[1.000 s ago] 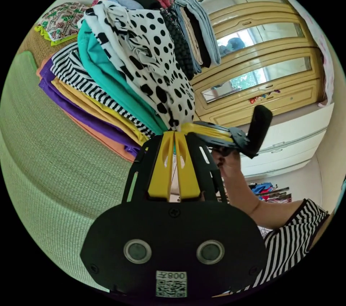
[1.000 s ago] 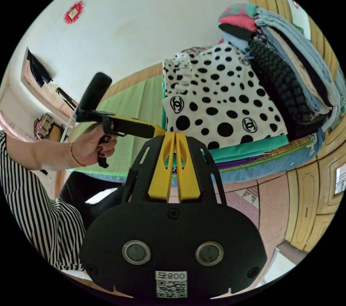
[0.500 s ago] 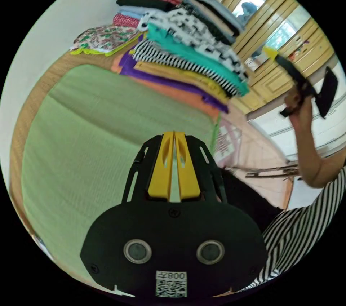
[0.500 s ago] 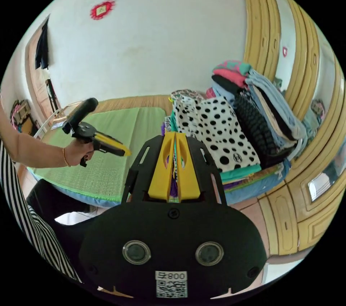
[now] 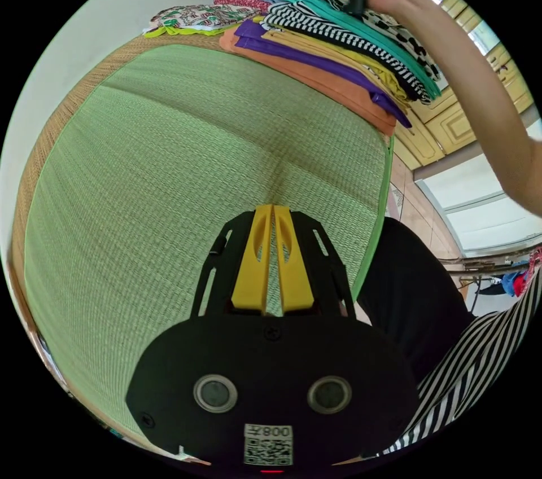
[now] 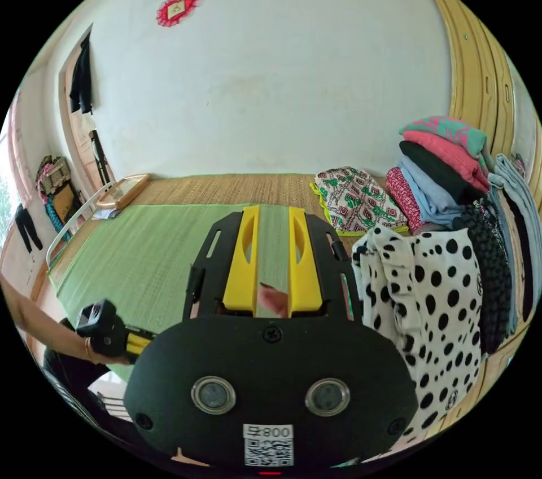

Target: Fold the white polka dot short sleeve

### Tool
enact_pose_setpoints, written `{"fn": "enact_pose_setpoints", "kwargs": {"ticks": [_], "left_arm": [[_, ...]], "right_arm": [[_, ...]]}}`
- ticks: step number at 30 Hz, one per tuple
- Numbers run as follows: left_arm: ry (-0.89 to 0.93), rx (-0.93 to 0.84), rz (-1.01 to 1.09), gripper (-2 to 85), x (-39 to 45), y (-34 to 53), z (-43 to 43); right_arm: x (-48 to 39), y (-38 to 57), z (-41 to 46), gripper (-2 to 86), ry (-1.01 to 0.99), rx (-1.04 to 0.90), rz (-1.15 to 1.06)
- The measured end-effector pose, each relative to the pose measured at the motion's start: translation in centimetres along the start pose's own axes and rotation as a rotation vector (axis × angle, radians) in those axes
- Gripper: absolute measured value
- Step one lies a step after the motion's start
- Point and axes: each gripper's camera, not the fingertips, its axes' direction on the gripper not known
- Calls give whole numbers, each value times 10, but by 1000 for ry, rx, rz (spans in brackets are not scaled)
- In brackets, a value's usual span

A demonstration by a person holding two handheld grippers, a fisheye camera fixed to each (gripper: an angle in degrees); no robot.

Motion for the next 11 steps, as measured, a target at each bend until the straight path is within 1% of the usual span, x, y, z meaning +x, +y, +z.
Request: {"fn": "enact_pose_setpoints", "kwargs": {"ticks": [2,4,7,11], "left_arm": [[-8,35,2,2,0,17,-12],[-13,61,2,2,0,29,-22],[-2,94,0,3,-3,49,-38],[15,147,-1,3,-9,78,-62]], "right_arm": [[10,-20,37,104,29,-24,34],[24,-43,91,111,104,-79,69],[48,-64,155,109,202,-172,109],[77,-79,218,96,304,-287,145]]}}
